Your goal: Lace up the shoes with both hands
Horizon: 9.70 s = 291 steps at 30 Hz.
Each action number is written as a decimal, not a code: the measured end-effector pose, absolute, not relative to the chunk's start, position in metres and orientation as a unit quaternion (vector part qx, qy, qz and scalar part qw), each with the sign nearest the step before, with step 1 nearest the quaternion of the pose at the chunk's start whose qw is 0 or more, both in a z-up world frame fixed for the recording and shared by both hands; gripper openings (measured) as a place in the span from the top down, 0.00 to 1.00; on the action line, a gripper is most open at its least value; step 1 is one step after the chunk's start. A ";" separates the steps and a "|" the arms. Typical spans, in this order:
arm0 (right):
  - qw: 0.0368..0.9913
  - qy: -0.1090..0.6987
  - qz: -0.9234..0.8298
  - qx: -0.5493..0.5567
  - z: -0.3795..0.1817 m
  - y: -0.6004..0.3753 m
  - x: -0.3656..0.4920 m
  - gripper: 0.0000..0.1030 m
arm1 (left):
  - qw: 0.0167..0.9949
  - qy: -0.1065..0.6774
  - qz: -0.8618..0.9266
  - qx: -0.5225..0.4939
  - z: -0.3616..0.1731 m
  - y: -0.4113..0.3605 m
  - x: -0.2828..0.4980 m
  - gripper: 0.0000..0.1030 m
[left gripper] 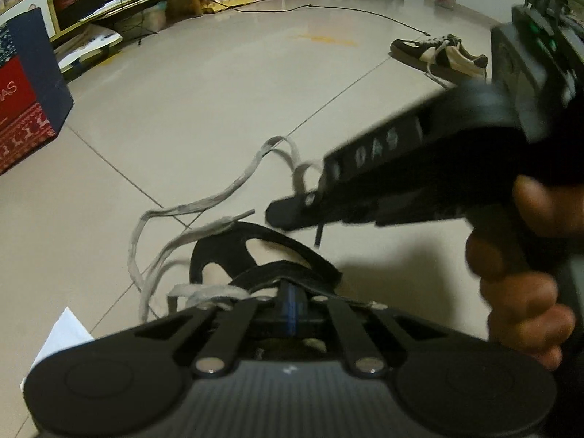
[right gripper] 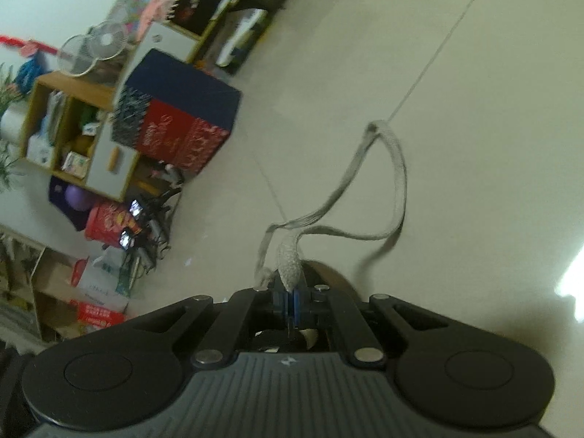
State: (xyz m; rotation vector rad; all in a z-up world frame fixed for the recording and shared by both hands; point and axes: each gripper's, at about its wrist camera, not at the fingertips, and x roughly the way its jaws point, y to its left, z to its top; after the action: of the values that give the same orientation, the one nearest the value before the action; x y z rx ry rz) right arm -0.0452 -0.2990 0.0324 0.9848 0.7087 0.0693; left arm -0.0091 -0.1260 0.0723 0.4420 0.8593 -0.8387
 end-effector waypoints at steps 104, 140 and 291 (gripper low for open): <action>0.808 0.385 0.078 0.440 0.027 -0.305 -0.028 0.93 | 0.806 0.305 -0.369 0.348 0.077 -0.131 -0.060 0.80; 0.735 0.398 0.125 0.535 0.047 -0.319 -0.028 0.93 | 0.794 0.341 -0.446 0.232 0.110 -0.124 -0.037 0.97; 0.887 0.420 0.178 0.065 0.069 -0.257 -0.078 0.82 | 0.822 0.384 -0.324 0.269 0.107 -0.140 -0.055 0.78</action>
State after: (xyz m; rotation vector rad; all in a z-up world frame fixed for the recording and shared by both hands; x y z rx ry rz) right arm -0.0783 -0.2569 0.0692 0.1353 0.8739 0.3703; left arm -0.0549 -0.1396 0.1073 0.5733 0.8171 -0.6889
